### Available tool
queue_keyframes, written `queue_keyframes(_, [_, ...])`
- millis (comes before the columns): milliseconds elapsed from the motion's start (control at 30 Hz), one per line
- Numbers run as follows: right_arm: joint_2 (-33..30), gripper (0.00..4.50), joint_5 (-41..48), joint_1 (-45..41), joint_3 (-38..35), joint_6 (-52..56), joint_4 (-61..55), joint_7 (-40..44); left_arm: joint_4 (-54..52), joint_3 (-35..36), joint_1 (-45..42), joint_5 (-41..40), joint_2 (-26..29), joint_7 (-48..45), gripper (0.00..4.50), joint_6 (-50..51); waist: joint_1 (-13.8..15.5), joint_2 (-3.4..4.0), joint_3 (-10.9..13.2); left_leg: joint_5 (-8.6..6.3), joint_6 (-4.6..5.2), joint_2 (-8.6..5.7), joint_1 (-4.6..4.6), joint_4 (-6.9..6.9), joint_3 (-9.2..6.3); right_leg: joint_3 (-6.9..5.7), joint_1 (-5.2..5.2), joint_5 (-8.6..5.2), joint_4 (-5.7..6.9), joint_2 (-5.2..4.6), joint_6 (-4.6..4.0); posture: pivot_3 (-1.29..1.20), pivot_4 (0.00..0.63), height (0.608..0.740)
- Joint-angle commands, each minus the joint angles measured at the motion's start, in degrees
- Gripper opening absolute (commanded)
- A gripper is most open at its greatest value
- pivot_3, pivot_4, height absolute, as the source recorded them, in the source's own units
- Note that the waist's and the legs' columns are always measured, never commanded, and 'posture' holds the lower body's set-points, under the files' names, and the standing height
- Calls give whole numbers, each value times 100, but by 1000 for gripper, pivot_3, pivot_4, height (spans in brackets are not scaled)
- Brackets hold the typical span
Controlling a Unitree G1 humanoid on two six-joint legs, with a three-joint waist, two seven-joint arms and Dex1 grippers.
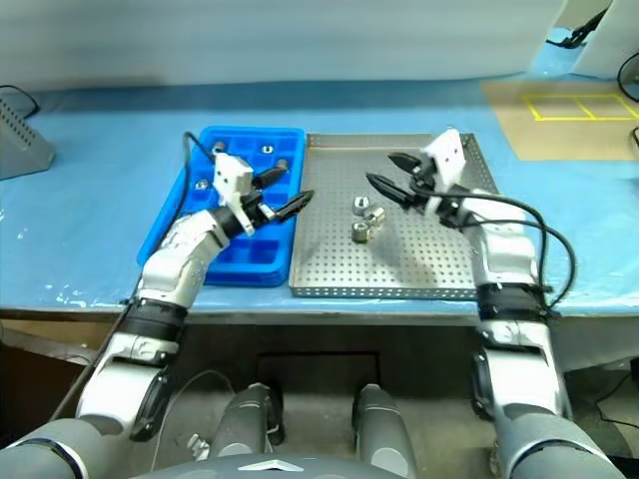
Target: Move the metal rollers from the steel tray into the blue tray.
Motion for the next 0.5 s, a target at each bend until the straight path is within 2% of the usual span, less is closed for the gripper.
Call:
queue_keyframes(33, [-286, 3144, 281, 394, -28, 517, -967, -45, 584, -236, -412, 259, -172, -315, 4500, -298, -17, -1, 0, 0, 0, -1, 17, -2, 0, 2, 19, 1, -6, 0, 1, -433, 150, 740])
queue_keyframes(333, [-513, 3144, 664, 1480, -298, 1343, -2330, -696, 2501, -624, -1401, 1090, -792, -283, 4500, -775, -314, 2, -2, -3, 15, -7, 30, -8, -8, 2, 57, 15, -54, 2, 22, -574, 150, 740])
queue_keyframes(500, [-519, 3144, 825, 1748, -417, 1547, -2752, -1060, 3142, -608, -1683, 1329, -945, -225, 4500, -858, -515, 4, -3, -21, 74, -14, 10, -12, -4, 4, 69, 30, -123, -2, 30, -619, 150, 740])
